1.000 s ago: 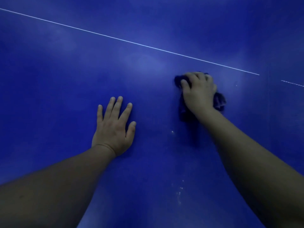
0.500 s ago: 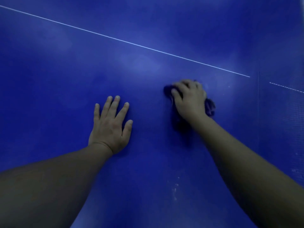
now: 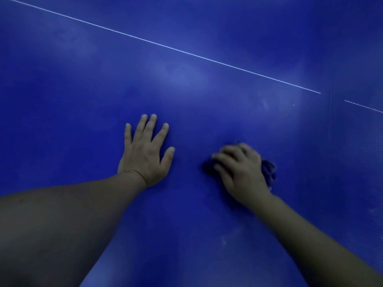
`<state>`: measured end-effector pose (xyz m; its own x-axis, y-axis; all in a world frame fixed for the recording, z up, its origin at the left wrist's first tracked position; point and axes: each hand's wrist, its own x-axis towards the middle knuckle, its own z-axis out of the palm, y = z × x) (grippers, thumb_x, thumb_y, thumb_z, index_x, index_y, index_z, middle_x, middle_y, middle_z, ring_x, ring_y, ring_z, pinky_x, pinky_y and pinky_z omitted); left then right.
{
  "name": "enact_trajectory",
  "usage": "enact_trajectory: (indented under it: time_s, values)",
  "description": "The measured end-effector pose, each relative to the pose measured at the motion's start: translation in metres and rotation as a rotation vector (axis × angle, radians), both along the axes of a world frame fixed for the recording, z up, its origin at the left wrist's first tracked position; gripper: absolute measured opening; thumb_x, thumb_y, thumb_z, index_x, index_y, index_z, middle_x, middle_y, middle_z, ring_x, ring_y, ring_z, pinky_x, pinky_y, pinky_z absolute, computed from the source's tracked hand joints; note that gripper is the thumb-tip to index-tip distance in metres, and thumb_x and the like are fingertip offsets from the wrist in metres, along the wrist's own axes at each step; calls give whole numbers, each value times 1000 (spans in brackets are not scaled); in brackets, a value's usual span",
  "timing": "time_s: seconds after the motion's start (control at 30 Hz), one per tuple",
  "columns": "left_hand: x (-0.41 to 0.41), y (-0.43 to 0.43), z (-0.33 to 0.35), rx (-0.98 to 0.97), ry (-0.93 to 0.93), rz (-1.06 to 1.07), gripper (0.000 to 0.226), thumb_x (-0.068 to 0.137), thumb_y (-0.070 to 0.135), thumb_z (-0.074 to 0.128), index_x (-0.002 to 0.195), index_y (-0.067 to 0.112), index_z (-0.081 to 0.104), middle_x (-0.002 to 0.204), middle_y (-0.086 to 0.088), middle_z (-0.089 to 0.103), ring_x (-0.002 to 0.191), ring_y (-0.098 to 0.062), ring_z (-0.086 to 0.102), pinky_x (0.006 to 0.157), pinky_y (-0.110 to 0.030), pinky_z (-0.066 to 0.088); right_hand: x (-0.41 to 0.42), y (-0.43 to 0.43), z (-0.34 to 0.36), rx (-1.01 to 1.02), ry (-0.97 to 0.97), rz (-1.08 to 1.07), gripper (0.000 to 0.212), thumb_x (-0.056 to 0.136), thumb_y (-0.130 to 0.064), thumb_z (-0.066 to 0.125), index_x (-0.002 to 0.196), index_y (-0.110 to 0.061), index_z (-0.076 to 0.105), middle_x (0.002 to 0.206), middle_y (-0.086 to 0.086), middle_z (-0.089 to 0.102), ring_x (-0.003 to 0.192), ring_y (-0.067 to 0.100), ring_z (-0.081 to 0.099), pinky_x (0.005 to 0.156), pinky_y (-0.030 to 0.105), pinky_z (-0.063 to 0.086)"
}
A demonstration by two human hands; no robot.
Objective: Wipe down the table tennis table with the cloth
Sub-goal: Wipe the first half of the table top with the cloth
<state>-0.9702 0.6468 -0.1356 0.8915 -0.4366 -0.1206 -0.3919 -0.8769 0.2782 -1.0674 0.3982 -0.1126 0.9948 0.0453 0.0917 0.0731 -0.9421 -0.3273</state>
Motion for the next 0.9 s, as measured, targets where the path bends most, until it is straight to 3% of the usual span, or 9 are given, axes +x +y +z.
enact_trajectory:
  time_s: [0.07,0.13,0.23,0.3,0.43,0.5,0.63,0.8,0.9]
  values:
    - [0,1,0,-7,0,-13,75,94,58,22,155,18,36,166,-11,17,155,-28,4,122,-59,-1,37,15,-2,17,0,-241,26,96,-32,63,117,-21,74,122,3,65,121,40,51,98,50,37]
    - [0,2,2,-21,2,-26,75,92,58,23,153,17,39,165,-11,20,155,-29,6,121,-61,-2,49,43,-4,31,20,-291,27,96,-34,61,119,-23,72,125,0,63,122,36,49,99,48,35]
    - [-2,1,4,-99,-4,-48,75,91,56,25,148,14,48,162,-12,30,153,-30,14,120,-63,-1,-5,89,-6,40,-12,-33,26,94,-34,60,115,-25,71,119,-2,63,111,34,53,89,48,40]
    - [0,3,4,-207,-5,-13,75,90,55,28,144,10,53,156,-16,39,150,-33,22,120,-63,1,-71,105,-2,110,75,196,27,97,-37,57,119,-28,67,124,-5,60,116,32,50,94,46,37]
    - [1,10,8,-367,74,90,79,86,56,30,143,5,53,152,-19,43,148,-35,27,121,-56,3,-110,48,7,14,132,470,26,97,-35,60,120,-26,71,127,-4,63,118,32,53,98,45,40]
    - [0,13,12,-386,140,77,75,88,51,35,146,6,49,155,-19,39,150,-34,23,122,-54,3,-83,25,12,-5,75,249,23,94,-29,68,114,-21,75,120,2,68,110,37,58,92,50,45]
    - [-39,32,20,-337,174,8,68,91,40,40,148,5,46,159,-19,33,152,-34,19,123,-50,7,-38,54,12,41,116,-286,25,97,-32,62,119,-26,72,127,-4,62,124,34,46,101,46,35]
    - [-154,92,10,-92,11,-153,62,97,42,32,147,9,49,159,-16,35,149,-34,27,120,-59,16,-145,139,12,113,70,156,24,95,-31,60,116,-24,70,121,-4,63,115,34,51,94,50,40]
    - [-201,127,-2,38,-21,-226,59,100,42,28,153,18,40,164,-10,25,153,-29,17,121,-60,12,-168,113,12,81,88,468,25,96,-32,62,117,-24,72,123,-3,64,115,35,54,91,49,42]
